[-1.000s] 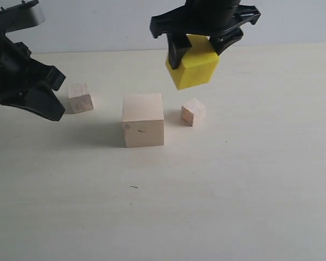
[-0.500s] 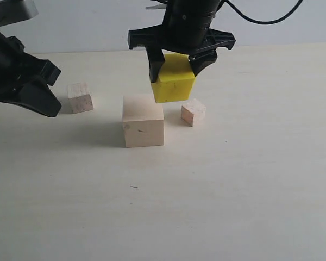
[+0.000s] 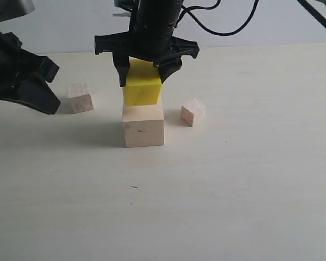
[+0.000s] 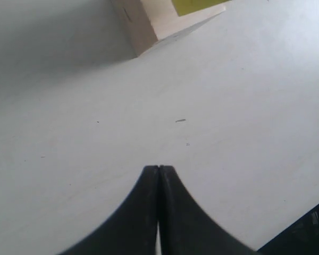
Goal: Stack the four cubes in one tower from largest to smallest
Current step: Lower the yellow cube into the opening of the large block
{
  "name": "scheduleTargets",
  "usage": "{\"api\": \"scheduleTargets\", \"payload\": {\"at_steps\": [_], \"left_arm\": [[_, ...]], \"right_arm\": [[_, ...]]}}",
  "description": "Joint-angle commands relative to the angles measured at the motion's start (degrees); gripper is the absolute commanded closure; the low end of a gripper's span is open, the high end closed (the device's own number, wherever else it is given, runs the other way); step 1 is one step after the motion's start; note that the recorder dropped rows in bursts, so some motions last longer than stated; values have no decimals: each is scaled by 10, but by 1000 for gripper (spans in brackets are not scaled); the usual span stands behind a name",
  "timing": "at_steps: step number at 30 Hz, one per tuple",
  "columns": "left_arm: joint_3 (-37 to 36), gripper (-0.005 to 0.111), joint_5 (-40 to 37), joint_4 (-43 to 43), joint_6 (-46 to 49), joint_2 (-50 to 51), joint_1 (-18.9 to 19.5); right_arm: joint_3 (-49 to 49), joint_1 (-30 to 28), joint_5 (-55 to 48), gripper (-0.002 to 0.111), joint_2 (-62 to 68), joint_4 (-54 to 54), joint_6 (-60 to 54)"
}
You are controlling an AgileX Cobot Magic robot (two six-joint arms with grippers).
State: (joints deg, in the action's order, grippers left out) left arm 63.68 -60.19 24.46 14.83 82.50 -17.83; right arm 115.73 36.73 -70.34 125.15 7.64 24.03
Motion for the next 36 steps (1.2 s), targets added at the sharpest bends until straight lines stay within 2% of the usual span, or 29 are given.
{"api": "scheduleTargets", "payload": {"at_steps": [1,23,28,34,36], "left_arm": [[-2,107,9,-3,-3,-5,-3],[-2,107,20,-12,-1,-5,-3],[-2,107,19,-14,-1,-5,-3],[-2,107,17,-15,-1,-5,-3],[-2,107,17,-15,-1,-5,-3]], "right_arm": [[6,0,4,108,9,-2,19],[6,0,4,107,36,-11,45],[6,0,4,89,36,-17,46],[6,0,4,57,36,-18,46],[6,0,4,49,36,-19,46]]}}
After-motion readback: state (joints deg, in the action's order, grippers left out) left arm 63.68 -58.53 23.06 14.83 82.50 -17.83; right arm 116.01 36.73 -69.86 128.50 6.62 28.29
